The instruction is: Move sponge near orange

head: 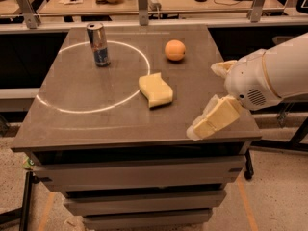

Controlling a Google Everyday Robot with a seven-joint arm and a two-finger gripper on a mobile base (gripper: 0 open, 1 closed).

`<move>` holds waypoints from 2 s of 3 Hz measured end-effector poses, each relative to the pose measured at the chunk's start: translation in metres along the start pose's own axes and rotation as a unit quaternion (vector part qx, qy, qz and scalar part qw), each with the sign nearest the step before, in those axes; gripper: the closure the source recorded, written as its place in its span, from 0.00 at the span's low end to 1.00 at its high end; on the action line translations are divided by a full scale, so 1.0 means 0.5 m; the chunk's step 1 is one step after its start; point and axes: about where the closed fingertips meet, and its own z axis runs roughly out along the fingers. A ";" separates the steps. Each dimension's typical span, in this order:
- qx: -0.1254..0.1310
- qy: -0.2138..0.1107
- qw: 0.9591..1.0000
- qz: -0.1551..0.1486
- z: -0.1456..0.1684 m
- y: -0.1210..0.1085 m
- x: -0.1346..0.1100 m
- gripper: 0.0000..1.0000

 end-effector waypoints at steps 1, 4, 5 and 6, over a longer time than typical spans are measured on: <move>0.014 -0.030 0.999 0.030 0.023 -0.004 0.000 0.00; 0.079 -0.151 0.981 0.095 0.124 -0.049 0.010 0.00; 0.094 -0.142 0.982 0.083 0.161 -0.061 0.008 0.00; 0.105 -0.148 0.980 0.078 0.195 -0.079 -0.006 0.00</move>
Offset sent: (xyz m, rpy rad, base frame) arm 0.0459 0.0113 -0.0398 0.3994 -0.1033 -0.2649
